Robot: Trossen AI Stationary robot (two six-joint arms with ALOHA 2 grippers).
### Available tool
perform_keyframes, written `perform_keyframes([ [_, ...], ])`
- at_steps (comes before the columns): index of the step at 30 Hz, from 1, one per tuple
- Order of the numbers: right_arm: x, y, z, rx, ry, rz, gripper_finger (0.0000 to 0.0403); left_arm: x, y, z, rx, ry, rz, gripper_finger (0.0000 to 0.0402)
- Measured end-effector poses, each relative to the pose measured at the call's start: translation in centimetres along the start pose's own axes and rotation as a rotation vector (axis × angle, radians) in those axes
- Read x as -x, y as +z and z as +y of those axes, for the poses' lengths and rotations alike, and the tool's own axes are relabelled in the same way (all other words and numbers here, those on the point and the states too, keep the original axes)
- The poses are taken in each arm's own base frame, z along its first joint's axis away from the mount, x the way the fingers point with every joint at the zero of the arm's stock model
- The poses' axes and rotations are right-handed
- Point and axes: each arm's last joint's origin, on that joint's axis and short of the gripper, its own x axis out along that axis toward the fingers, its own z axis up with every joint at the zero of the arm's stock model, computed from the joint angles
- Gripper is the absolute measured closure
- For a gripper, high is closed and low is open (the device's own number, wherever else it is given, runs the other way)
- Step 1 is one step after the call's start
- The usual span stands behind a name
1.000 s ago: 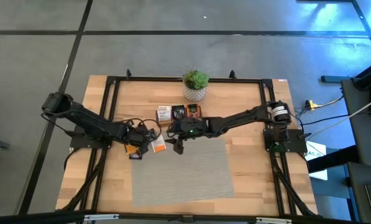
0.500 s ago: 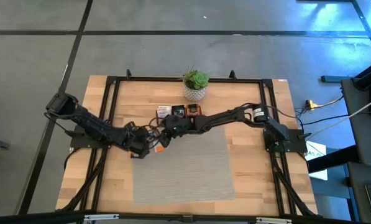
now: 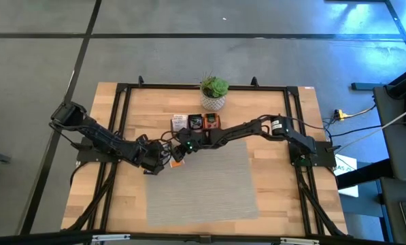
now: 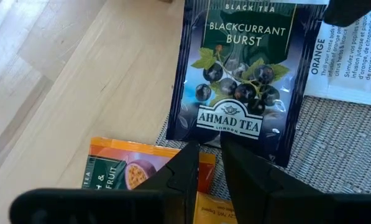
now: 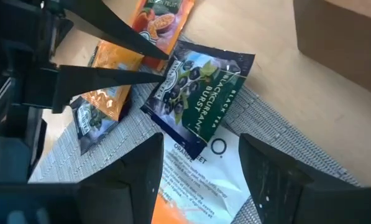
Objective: Pick & Place Tea
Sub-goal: Put the dark blue tea bag into the middle section of the wooden organizer
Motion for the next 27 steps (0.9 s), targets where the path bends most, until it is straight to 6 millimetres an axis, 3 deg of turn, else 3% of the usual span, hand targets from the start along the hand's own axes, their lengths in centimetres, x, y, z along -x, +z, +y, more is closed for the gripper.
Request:
perform_keyframes([
  [13,-0.01,-0.14,0.19,-0.031,0.005,0.001,0.0196,-0.03,0.16,-0.17,0.019,-0.008,-0.025,0.0329],
  [27,-0.56,-0.52,-0.22,-0.04,-0.006,0.002,0.025,-0.02,0.23,-0.21,0.03,-0.009,-0.037,0.0329],
])
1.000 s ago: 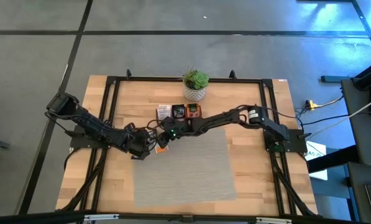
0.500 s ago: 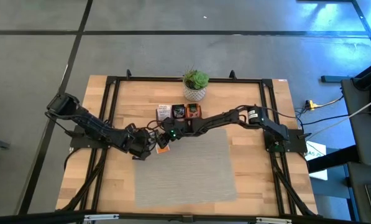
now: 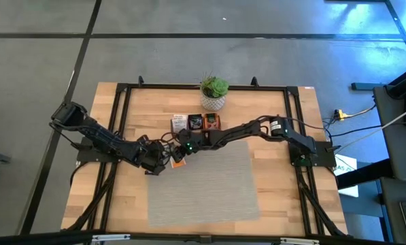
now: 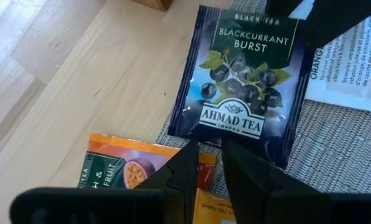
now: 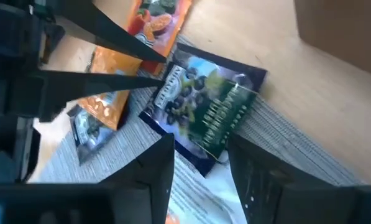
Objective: Pick & Place Tea
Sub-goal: Put the dark blue tea bag into the middle section of the wooden organizer
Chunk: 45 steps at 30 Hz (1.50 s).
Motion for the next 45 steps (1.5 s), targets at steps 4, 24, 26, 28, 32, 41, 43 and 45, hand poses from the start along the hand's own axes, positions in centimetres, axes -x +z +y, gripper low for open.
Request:
perform_keyframes([
  [4,-0.4,-0.2,-0.2,-0.009,0.006,0.011,0.0254,0.0,0.0,-0.1,0.007,-0.005,-0.003,0.0327],
  [24,-0.7,-0.2,-0.3,0.032,0.026,-0.003,0.0323,0.0,0.1,-0.1,0.009,-0.004,-0.015,0.0331],
  [26,-0.7,-0.2,-0.3,0.052,0.026,-0.004,0.0344,0.0,0.1,-0.1,0.009,-0.003,-0.017,0.0332],
  [28,-0.7,-0.3,-0.3,0.075,0.027,-0.004,0.0364,0.0,0.1,-0.1,0.001,-0.002,-0.017,0.0331],
  [32,-0.5,-0.2,-0.1,0.137,0.042,0.003,0.0396,0.1,0.2,0.0,-0.035,-0.004,-0.017,0.0332],
  [41,1.9,3.0,3.2,0.357,0.014,0.073,0.0398,2.4,1.4,0.4,-0.033,-0.064,-0.035,0.0331],
  [43,3.0,3.8,4.1,0.443,-0.048,0.148,0.0398,2.9,1.7,0.5,-0.019,-0.086,-0.052,0.0329],
  [45,4.4,4.7,4.9,0.548,-0.111,0.208,0.0397,3.4,1.9,0.6,-0.008,-0.115,-0.062,0.033],
])
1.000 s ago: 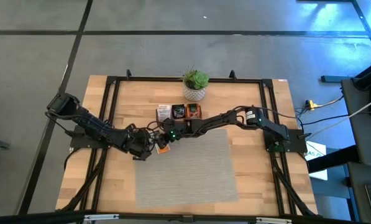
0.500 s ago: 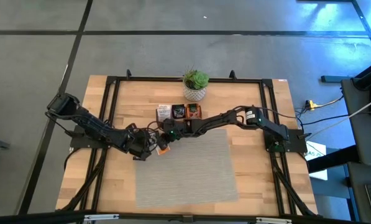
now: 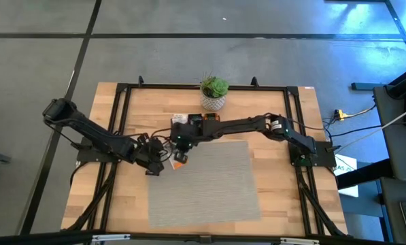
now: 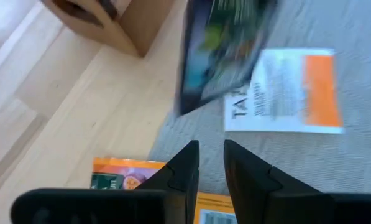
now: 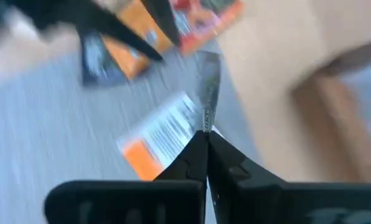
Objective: Pick & Place Tea
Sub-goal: Put the dark blue tea bag into the middle section of the wooden organizer
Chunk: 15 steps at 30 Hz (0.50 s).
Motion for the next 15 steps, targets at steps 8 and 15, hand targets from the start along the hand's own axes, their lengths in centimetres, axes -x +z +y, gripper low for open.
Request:
perform_keyframes([
  [8,7.2,0.6,-0.5,0.352,-0.315,0.366,0.0396,1.5,0.3,0.2,0.024,-0.073,-0.037,0.0333],
  [15,8.8,0.9,-4.1,0.421,-0.289,0.507,0.0396,1.6,0.4,0.3,0.027,-0.069,-0.054,0.0333],
])
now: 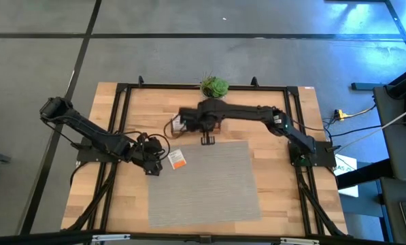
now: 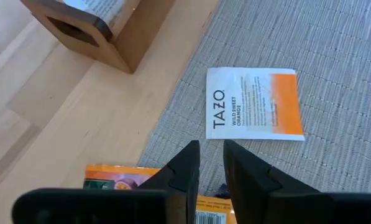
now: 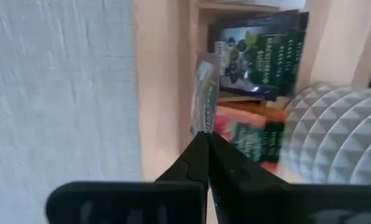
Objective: Pick & Place Tea
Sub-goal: Put the dark blue tea bag into the middle section of the wooden organizer
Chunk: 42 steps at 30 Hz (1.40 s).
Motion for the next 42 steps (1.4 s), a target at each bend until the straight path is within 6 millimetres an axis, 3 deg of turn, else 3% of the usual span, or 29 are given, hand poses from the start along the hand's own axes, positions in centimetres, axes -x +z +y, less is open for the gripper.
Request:
perform_keyframes([
  [6,-0.9,-0.1,-3.6,0.046,0.043,-0.086,0.0396,0.0,0.0,0.0,0.0,0.0,0.0,0.0331],
  [11,-1.1,-0.1,-4.8,0.064,0.093,-0.144,0.0396,0.0,0.0,0.0,0.0,0.0,0.0,0.033],
  [16,-1.7,0.0,-4.7,0.088,0.124,-0.148,0.0396,0.0,0.0,0.0,-0.017,0.001,0.0,0.0332],
  [25,-5.0,0.1,-3.8,0.133,0.127,-0.129,0.0396,0.0,0.0,0.0,-0.019,0.002,0.0,0.0332],
  [35,-5.5,0.0,-4.0,0.128,0.017,-0.081,0.0392,0.0,0.0,0.1,-0.018,0.022,-0.022,0.033],
  [42,-5.5,0.2,-4.1,0.076,-0.017,-0.092,0.0321,0.0,0.2,-0.1,-0.004,0.014,-0.049,0.0329],
])
